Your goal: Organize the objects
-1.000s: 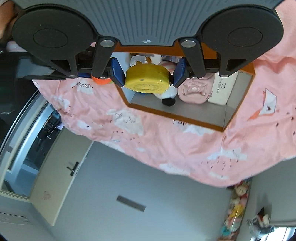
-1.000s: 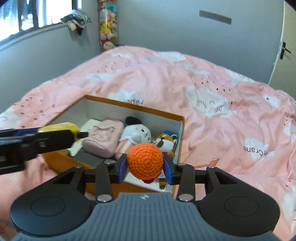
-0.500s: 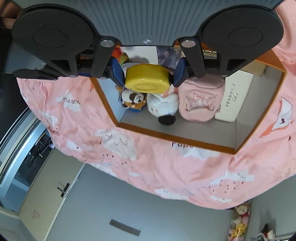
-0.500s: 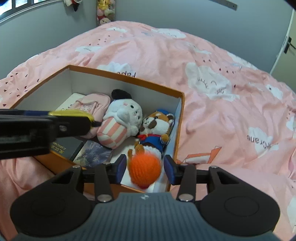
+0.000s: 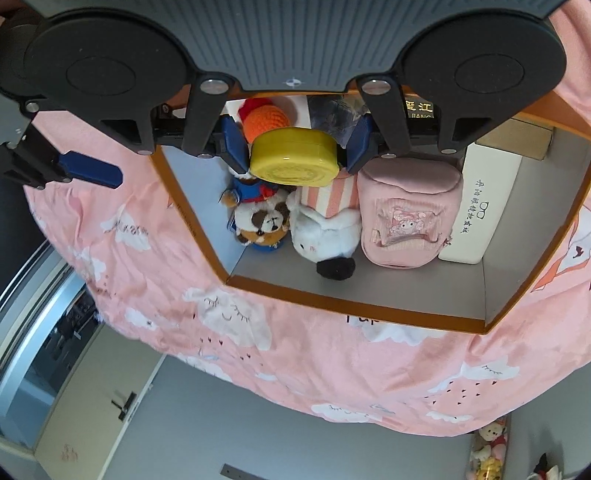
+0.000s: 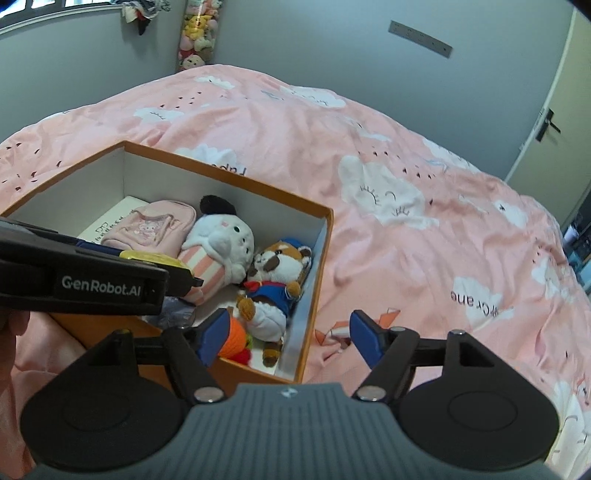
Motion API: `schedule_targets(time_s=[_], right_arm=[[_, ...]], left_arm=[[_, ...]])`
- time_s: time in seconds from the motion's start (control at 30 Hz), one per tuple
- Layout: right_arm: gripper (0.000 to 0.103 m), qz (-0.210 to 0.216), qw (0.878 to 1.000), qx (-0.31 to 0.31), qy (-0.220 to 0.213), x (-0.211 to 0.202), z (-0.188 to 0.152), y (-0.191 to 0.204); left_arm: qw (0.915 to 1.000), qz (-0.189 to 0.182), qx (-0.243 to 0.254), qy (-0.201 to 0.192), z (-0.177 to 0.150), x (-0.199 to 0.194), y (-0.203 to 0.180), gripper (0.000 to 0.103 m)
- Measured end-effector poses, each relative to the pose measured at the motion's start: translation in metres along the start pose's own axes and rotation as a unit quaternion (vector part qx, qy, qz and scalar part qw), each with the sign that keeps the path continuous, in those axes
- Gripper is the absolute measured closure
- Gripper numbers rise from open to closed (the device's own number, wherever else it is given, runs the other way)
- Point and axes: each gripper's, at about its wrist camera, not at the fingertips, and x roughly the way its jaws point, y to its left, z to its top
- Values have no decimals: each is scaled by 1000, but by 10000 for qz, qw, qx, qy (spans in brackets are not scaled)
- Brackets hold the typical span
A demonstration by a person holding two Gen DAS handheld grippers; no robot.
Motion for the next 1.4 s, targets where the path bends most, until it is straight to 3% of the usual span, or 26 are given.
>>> schedule_targets(time_s=[0.33,0.53,0.83,1.17,1.4], right_arm=[[30,89,9999,138,36,-2,-4,-1],[29,128,9997,206,-7,-8,-5,0],[22,292,9973,596,-313,-34,1,-1],[16,488,9901,1091,-731,-71,1,7],[12,663,9813,1555,-916,-91,-7,5]], left_arm=[[10000,2,-7,-84,-1,-5,-1,32],[9989,100,-160,-420,1,-23,-1,32],[9930,659,128,-967,-1,-64,-7,34],[9851,1102,478,-1233,-5,-105,-1,34],[9725,1484,940,-1528,-17,-130,-4,34]])
